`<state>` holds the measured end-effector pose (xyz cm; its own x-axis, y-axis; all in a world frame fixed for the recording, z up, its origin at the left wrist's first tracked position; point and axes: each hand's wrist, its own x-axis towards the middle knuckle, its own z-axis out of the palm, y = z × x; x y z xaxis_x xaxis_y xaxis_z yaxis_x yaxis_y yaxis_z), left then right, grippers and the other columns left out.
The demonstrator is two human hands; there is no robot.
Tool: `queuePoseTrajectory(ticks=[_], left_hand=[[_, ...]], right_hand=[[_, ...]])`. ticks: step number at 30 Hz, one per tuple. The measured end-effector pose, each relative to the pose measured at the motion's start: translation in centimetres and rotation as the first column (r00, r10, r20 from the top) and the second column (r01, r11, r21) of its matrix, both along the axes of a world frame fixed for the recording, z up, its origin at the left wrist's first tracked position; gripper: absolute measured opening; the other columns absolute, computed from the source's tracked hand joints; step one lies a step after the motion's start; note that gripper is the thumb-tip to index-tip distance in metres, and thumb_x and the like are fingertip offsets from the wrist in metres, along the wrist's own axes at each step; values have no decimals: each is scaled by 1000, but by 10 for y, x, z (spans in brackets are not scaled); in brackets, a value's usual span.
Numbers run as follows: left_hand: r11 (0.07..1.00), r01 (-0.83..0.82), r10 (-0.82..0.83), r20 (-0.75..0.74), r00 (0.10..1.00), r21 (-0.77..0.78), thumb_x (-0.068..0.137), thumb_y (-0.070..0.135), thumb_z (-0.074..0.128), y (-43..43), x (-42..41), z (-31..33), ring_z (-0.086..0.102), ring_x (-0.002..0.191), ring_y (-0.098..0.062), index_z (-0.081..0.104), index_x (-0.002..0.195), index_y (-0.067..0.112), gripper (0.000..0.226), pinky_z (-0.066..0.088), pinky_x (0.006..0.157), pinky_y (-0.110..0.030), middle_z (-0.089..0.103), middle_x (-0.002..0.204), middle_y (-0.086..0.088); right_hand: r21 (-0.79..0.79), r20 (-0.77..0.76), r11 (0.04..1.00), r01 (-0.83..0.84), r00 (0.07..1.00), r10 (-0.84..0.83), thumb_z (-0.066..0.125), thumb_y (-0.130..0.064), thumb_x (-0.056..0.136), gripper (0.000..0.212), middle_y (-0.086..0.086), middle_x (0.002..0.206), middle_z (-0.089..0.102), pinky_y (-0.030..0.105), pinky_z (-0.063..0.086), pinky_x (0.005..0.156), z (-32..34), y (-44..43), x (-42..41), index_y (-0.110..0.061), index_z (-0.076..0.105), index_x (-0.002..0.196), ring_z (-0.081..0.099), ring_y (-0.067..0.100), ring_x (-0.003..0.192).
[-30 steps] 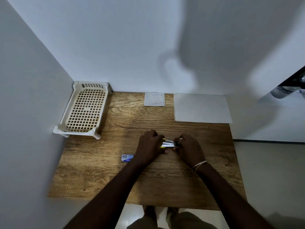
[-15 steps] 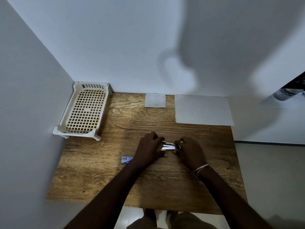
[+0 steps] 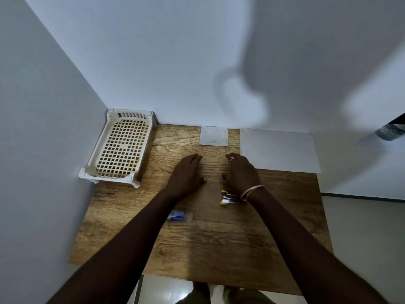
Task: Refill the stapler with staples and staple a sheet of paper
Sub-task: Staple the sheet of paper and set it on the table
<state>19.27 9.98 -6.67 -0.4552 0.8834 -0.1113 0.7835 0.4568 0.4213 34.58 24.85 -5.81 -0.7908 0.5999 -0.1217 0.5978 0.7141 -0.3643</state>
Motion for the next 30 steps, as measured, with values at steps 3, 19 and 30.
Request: queuePoseTrajectory(ticks=[3, 19, 30], left_hand=[[991, 70, -76, -54, 996, -116, 75, 44, 83, 18, -20, 2, 22, 149, -31, 22, 157, 9, 108, 24, 120, -43, 22, 164, -15], [878, 279, -297, 15, 955, -388, 82, 59, 71, 48, -35, 4, 4, 155, -32, 10, 159, 8, 111, 9, 123, -57, -2, 169, -11], [945, 179, -177, 33, 984, -275, 102, 46, 47, -5, 24, -13, 12, 154, -30, 27, 156, 14, 66, 13, 122, -51, 12, 168, -7]], right_hand=[[4, 119, 999, -37, 992, 37, 79, -38, 77, 91, 12, 157, 33, 42, 37, 113, -3, 15, -26, -10, 33, 151, 36, 30, 141], [72, 257, 979, -189, 952, 165, 43, -49, 99, 62, 5, 163, 25, 52, 23, 117, -24, 17, -54, -15, 35, 150, 24, 26, 149], [132, 256, 969, -208, 952, 169, 38, -48, 98, 54, 5, 158, 36, 53, 29, 111, -20, -38, 4, -18, 47, 143, 38, 25, 142]])
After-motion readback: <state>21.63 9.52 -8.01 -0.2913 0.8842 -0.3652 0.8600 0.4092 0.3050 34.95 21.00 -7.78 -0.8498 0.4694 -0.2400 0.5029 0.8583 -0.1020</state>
